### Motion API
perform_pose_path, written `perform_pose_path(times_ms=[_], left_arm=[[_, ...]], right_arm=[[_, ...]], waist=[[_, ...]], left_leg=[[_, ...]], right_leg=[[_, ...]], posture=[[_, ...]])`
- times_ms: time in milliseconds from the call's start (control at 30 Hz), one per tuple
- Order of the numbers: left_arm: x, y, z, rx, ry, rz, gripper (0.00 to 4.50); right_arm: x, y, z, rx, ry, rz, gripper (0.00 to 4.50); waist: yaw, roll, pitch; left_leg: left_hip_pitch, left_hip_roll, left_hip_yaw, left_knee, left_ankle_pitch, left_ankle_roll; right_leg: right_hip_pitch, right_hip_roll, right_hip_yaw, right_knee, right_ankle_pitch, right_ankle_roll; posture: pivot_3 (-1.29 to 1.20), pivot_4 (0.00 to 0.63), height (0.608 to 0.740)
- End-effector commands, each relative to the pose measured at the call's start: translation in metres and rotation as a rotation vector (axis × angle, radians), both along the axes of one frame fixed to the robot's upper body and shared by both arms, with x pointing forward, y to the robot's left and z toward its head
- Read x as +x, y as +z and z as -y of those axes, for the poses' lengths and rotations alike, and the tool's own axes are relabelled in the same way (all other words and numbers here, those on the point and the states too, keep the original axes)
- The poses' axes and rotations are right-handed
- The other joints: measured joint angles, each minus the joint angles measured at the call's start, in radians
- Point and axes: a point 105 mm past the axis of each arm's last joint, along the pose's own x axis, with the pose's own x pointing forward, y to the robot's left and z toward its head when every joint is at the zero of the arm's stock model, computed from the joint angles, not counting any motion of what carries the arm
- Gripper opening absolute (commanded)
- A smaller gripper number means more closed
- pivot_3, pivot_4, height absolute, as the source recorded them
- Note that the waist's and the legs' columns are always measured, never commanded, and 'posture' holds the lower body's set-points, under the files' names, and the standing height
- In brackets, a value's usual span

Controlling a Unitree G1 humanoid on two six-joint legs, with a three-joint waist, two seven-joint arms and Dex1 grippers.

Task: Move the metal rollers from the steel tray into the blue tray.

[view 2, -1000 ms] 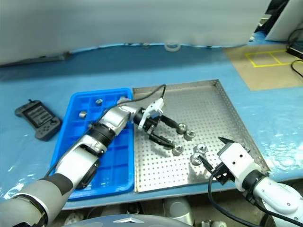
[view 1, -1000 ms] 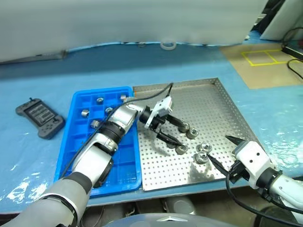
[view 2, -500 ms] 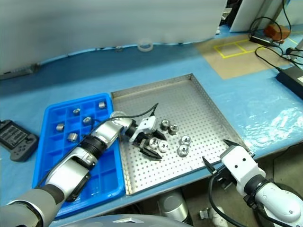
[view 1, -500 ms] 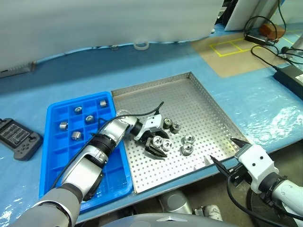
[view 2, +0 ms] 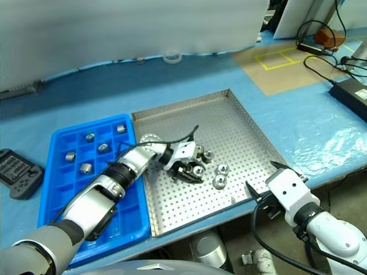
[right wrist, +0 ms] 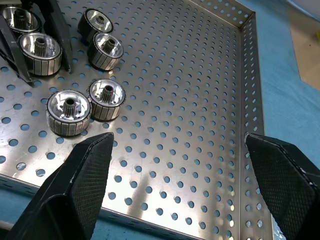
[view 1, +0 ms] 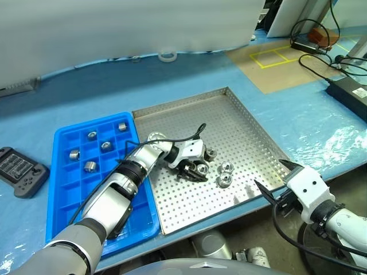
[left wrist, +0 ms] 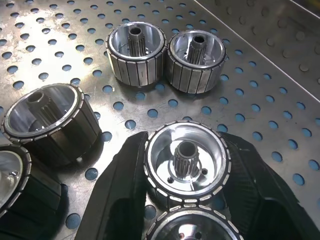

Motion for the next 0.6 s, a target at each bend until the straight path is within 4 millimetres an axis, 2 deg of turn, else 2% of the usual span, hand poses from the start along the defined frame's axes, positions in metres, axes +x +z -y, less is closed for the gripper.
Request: perform_pose_path(times_ms=[33, 133, 233, 433, 600], left_arm=[[0.004, -0.011, -0.012, 0.031, 0.041, -0.018, 1.71], [0.01, 0.0, -0.013, -0.028, 0.083, -0.041, 1.71], [0.013, 0.028, -0.014, -0.137, 0.093, -0.135, 1.71], [0.001, 0.072, -0.03, -0.317, 0.089, -0.292, 1.71], [0.018, 0.107, -0.048, -0.462, 0.167, -0.319, 1.71]], right_arm=[[0.001, 0.005, -0.005, -0.012, 0.028, 0.031, 4.5], [0.003, 0.004, -0.006, -0.009, 0.033, 0.034, 4.5], [0.006, 0.004, -0.005, -0.01, 0.035, 0.038, 4.5], [0.015, 0.004, -0.005, -0.009, 0.052, 0.052, 4.5], [0.027, 0.003, -0.011, -0.001, 0.1, 0.065, 4.5]], waist=[[-0.003, 0.0, 0.0], [-0.011, 0.0, 0.0], [-0.013, -0.001, 0.001], [-0.013, -0.001, 0.002], [-0.004, -0.002, 0.003]], left_leg=[[0.001, 0.0, 0.0, 0.0, 0.0, -0.001], [0.002, 0.0, 0.0, 0.0, -0.001, -0.001], [0.001, 0.0, 0.0, 0.0, -0.001, -0.001], [-0.002, 0.0, 0.0, -0.003, 0.001, 0.002], [-0.005, 0.0, 0.0, -0.003, 0.001, 0.002]], right_leg=[[0.001, 0.0, 0.0, 0.0, 0.0, 0.0], [0.002, 0.0, 0.0, -0.001, 0.0, 0.0], [0.001, 0.0, 0.001, 0.0, 0.0, 0.0], [-0.004, 0.0, 0.0, 0.001, 0.0, 0.0], [-0.007, -0.001, -0.002, 0.002, 0.0, 0.0]], posture=[[-0.64, 0.15, 0.74], [-0.63, 0.15, 0.74], [-0.61, 0.15, 0.74], [-0.57, 0.15, 0.74], [-0.51, 0.15, 0.74]])
